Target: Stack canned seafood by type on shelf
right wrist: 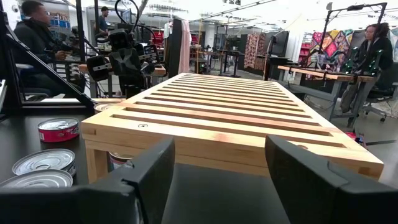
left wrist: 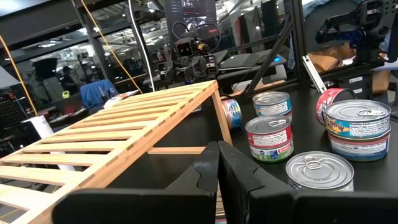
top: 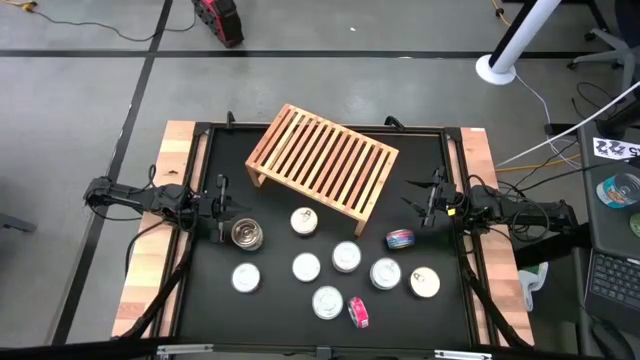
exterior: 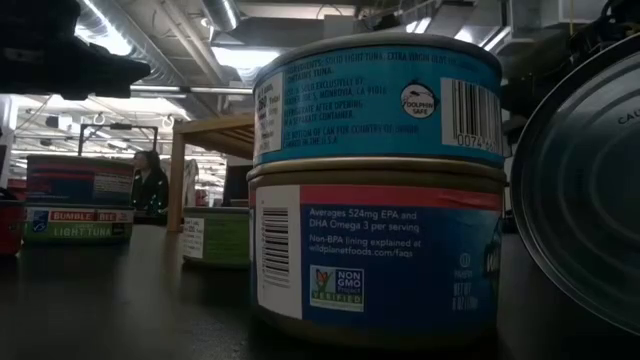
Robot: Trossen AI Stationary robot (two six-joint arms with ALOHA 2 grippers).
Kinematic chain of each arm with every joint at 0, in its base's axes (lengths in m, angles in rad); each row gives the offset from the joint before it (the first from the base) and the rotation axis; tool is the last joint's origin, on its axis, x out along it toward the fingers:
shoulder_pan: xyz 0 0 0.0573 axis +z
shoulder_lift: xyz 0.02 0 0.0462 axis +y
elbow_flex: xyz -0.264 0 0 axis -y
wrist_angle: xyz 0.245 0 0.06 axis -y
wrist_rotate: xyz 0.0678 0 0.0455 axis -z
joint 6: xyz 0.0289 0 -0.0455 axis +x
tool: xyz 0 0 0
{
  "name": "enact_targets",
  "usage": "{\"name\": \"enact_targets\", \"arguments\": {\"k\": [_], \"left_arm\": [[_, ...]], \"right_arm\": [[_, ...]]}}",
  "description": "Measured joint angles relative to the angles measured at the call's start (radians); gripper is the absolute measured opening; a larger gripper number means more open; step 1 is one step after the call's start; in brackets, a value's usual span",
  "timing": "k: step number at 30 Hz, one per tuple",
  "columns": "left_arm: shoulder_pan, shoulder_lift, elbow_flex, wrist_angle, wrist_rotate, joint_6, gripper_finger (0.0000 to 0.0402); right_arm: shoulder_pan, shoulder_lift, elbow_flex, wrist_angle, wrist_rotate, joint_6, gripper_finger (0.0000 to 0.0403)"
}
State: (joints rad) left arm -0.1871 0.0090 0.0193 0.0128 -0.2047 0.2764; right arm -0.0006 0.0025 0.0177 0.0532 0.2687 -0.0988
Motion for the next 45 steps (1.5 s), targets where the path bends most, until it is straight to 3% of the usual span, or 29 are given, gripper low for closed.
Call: {"name": "enact_targets", "arguments": {"k": [35, 45], "left_arm": [[0.000, 0.000, 0.000, 0.000, 0.000, 0.000, 0.0005], [0.000, 0.000, 0.000, 0.000, 0.000, -0.090, 0.0005]], "right_arm": [[0.000, 0.000, 0.000, 0.005, -0.001, 0.001, 0.0248], [0.000, 0.000, 0.050, -0.006, -0.079, 0.142, 0.0248]]}}
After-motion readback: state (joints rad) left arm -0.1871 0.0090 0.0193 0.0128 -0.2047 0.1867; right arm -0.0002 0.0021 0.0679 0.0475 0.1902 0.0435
